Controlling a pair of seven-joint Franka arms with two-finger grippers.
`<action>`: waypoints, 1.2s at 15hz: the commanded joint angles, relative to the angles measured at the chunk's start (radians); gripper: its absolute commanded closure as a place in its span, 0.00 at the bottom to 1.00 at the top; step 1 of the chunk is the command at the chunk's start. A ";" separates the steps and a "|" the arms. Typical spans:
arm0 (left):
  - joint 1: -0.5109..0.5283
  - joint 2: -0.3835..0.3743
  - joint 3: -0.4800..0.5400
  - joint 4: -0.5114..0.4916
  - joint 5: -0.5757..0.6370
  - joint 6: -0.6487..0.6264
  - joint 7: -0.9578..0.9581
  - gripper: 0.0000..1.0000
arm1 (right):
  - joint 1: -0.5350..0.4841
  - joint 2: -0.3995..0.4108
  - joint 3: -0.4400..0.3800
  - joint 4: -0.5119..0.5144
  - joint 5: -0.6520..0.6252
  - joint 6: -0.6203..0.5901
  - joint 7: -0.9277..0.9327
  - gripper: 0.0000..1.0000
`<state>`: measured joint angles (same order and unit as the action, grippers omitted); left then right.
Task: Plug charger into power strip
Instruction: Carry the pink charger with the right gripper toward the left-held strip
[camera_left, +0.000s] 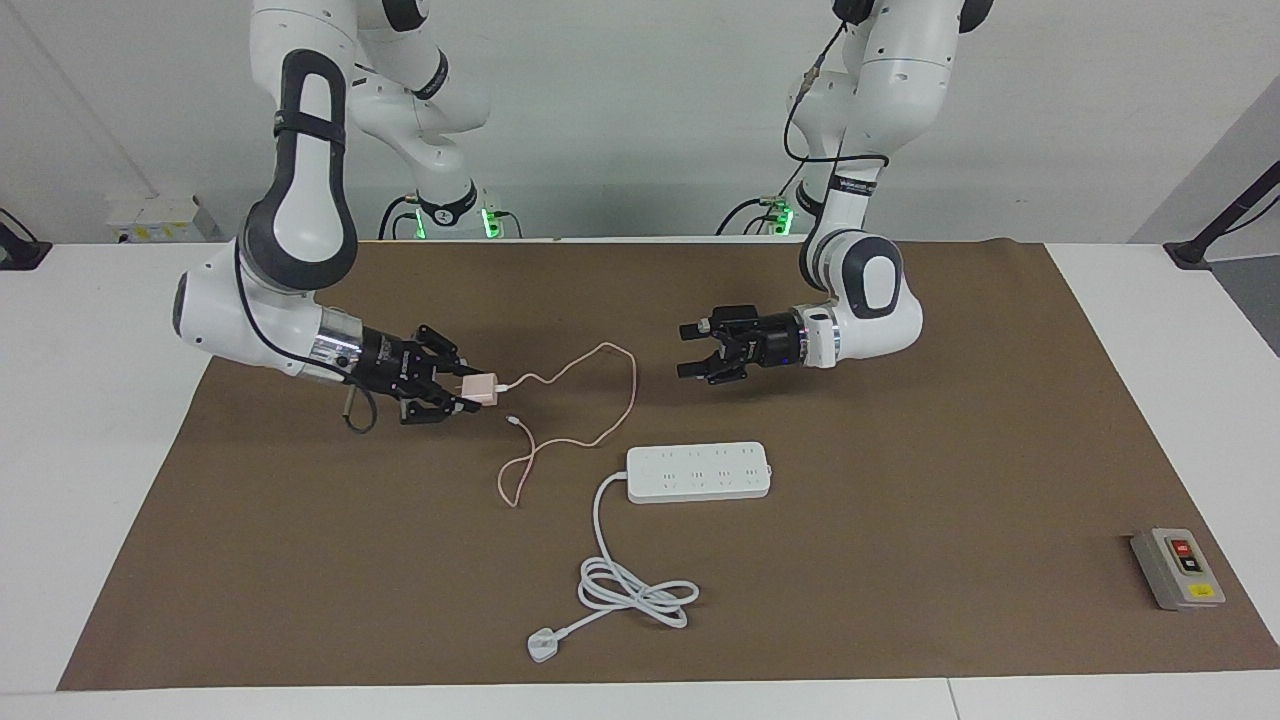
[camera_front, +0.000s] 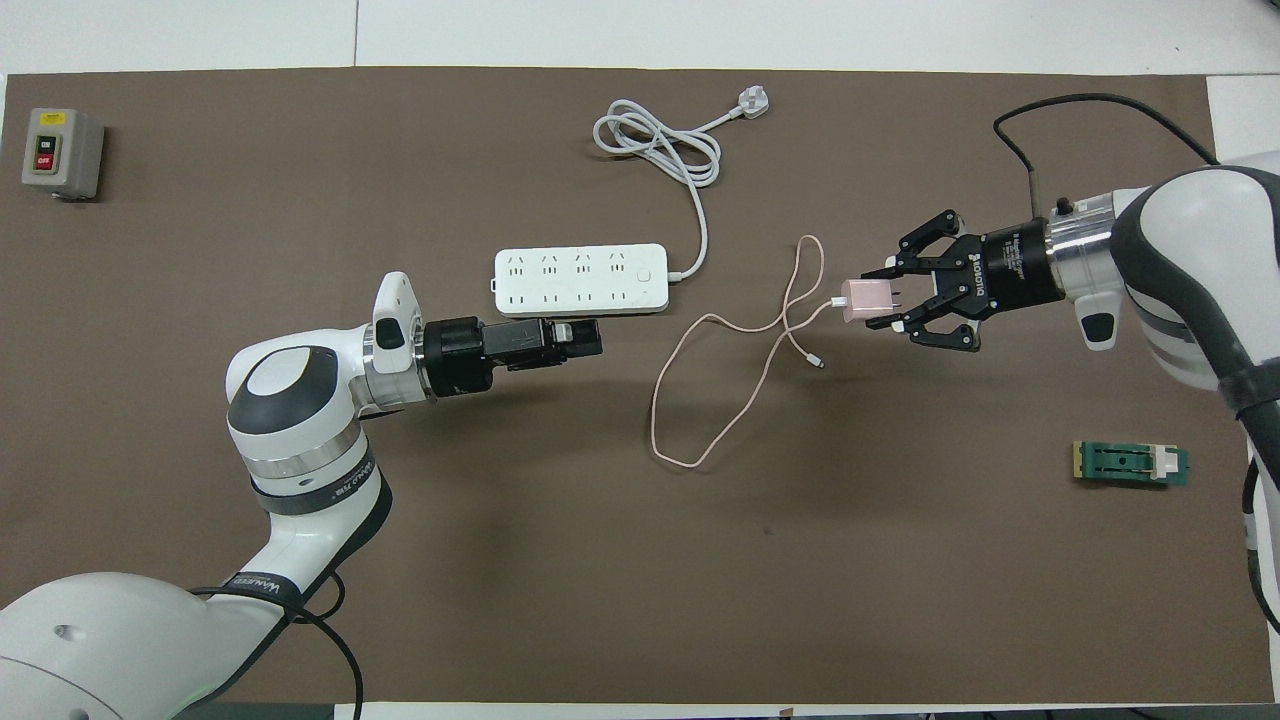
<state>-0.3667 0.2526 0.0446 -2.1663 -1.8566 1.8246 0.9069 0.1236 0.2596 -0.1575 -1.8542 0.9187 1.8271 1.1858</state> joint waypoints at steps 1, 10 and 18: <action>-0.032 0.024 0.011 0.034 -0.022 0.028 0.003 0.00 | 0.050 -0.031 0.001 -0.025 0.023 0.047 0.050 1.00; -0.080 0.053 0.001 0.112 -0.098 0.099 -0.002 0.00 | 0.235 -0.077 0.001 -0.069 0.123 0.236 0.161 1.00; -0.103 0.062 0.001 0.131 -0.098 0.154 0.000 0.00 | 0.321 -0.076 0.001 -0.080 0.143 0.363 0.222 1.00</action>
<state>-0.4418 0.2981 0.0384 -2.0596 -1.9324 1.9423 0.9058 0.4242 0.2099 -0.1558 -1.9075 1.0383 2.1477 1.3845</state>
